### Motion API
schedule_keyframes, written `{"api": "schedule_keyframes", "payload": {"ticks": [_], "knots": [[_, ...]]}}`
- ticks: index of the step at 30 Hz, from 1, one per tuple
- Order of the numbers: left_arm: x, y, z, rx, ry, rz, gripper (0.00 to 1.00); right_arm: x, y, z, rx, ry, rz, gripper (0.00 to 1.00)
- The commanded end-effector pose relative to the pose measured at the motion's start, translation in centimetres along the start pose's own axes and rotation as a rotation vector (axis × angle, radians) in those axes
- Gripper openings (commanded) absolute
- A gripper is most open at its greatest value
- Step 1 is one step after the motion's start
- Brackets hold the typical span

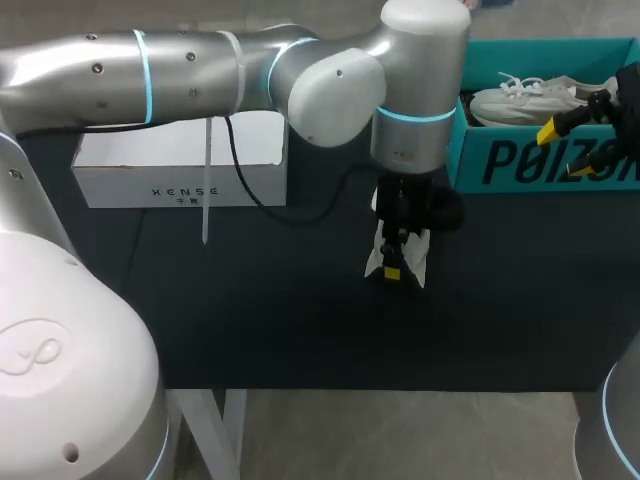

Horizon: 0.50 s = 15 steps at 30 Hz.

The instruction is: Take the shoe out of the shoebox, open the shoe tongue, remove and reinsert the insole, then place the shoe into the shoebox

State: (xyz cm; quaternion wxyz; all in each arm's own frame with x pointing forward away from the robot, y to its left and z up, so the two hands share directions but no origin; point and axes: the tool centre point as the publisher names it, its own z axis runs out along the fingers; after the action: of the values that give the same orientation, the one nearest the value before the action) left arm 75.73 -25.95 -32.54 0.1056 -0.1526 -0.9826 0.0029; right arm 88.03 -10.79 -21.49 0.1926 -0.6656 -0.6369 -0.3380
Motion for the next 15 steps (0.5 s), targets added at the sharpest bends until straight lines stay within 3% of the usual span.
{"api": "schedule_keyframes", "payload": {"ticks": [1, 4, 9, 10, 12, 15], "knots": [[-0.1, -0.1, 0.0, -0.002, 0.000, 0.001, 0.00, 0.0, 0.0, 0.0, 0.000, -0.002, 0.001, 1.00], [-0.1, -0.1, 0.0, -0.002, 0.000, 0.001, 0.00, 0.0, 0.0, 0.0, 0.000, -0.002, 0.001, 1.00], [0.2, 4.5, -3.2, 0.030, 0.094, 0.358, 0.00, 0.0, 0.0, 0.0, 0.000, -0.002, 0.001, 1.00], [0.3, 5.4, -3.9, 0.039, 0.039, 0.399, 0.00, 0.0, 0.0, 0.0, 0.000, -0.002, 0.001, 1.00], [0.4, 7.0, -5.2, 0.079, 0.060, 0.583, 0.00, 0.0, 0.0, 0.0, 0.000, -0.002, 0.001, 1.00], [-0.5, 9.0, -6.7, 0.020, 0.124, 0.749, 0.00, 0.0, 0.0, 0.0, 0.000, -0.002, 0.001, 1.00]]}}
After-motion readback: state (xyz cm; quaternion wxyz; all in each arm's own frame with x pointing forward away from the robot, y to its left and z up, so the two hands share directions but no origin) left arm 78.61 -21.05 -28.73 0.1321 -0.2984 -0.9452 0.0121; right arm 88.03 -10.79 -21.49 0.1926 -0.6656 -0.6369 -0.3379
